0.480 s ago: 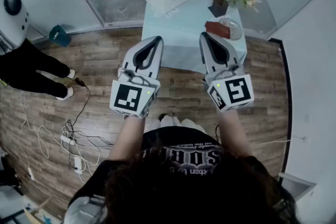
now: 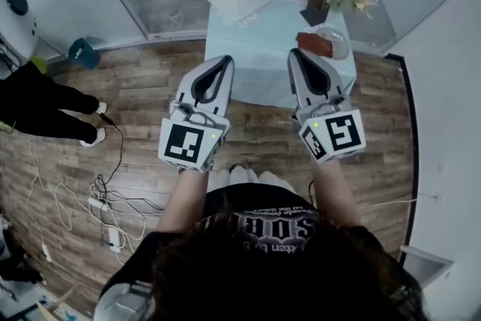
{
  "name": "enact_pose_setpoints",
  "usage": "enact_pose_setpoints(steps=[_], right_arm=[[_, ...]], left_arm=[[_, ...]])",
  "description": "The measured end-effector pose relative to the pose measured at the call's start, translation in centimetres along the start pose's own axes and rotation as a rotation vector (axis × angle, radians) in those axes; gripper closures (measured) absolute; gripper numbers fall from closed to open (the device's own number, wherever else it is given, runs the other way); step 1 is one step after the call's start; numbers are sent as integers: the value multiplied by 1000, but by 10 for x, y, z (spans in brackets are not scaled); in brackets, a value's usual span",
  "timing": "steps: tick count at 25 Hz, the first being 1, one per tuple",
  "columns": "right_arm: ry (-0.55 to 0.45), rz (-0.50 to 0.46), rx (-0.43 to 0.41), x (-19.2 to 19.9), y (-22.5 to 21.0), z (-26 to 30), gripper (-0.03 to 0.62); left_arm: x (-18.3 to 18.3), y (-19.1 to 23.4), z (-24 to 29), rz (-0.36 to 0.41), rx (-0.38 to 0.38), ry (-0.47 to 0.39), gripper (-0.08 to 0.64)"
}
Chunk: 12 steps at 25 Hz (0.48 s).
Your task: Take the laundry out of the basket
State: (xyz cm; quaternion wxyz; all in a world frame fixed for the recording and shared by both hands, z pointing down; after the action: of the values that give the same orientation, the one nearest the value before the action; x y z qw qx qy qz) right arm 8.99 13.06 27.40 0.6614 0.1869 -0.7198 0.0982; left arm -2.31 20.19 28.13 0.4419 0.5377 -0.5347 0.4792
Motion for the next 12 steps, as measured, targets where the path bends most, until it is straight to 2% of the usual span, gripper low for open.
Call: enact_pose_setpoints(steps=[12], right_arm=[[-2,27,45,12,-11,25,563]], left_arm=[[13,32,12,-13,39,15,563]])
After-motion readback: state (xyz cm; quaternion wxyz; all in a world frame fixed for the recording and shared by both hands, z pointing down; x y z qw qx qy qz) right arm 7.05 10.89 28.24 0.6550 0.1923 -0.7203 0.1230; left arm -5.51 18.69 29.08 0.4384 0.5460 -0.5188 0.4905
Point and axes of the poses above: the fingertips, and each gripper's own axes: z forward along the fingers, y to its left, x out of its underside, the point moved 2 cm from there along -z, backward along the fingers, and after that the axes turned 8 degrees about -x, right-handed, at the moved point
